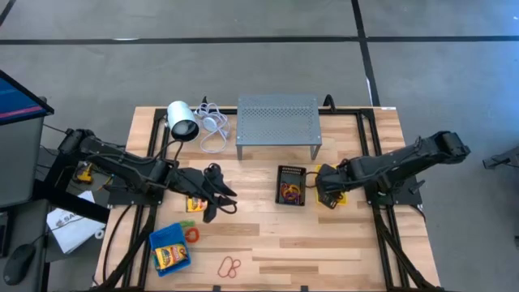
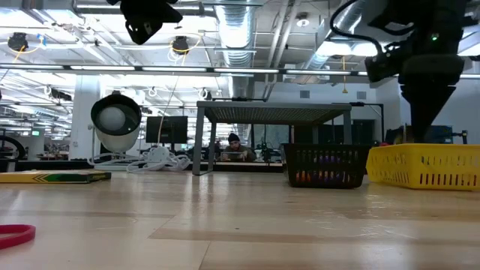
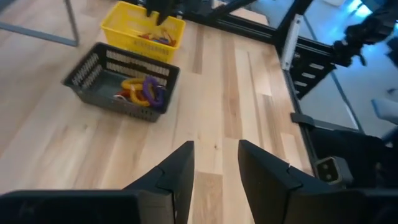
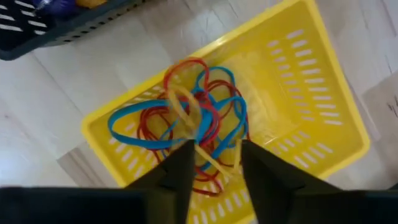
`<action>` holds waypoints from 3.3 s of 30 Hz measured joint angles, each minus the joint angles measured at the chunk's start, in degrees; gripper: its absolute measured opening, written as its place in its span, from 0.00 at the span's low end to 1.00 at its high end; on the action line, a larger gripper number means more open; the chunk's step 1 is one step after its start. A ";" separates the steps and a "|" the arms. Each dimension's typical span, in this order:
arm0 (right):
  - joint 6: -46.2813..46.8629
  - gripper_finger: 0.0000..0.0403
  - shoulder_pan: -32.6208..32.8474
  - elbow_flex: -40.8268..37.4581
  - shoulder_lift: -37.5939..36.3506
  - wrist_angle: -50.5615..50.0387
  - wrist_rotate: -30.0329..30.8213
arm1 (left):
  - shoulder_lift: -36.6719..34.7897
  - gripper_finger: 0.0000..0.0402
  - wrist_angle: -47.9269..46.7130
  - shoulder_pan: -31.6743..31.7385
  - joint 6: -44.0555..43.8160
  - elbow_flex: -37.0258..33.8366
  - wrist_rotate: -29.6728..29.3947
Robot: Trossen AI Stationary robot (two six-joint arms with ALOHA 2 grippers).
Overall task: Pick & Place Office Desk Supplies
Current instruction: Put the yellow rubber band into the yellow basket, then put the red rubber band into the yellow basket
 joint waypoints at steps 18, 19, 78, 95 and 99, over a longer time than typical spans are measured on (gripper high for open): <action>-0.65 0.60 -2.17 0.04 3.58 -1.13 1.70 | 14.70 0.39 4.01 -4.13 -0.48 0.02 14.49; -0.65 0.59 -2.14 0.02 3.07 -1.22 1.77 | 14.94 0.41 3.94 -4.17 -1.46 0.04 16.09; 0.03 0.37 6.46 0.04 -5.53 21.58 -0.86 | 45.48 0.46 -18.77 -19.65 15.43 23.32 9.89; 1.45 0.37 9.30 0.04 -2.79 24.25 -1.37 | 45.63 0.46 -16.30 -20.57 14.01 23.32 8.43; 2.85 0.37 9.90 0.04 -2.81 24.55 -1.46 | 45.63 0.46 -15.93 -21.39 14.21 23.32 8.45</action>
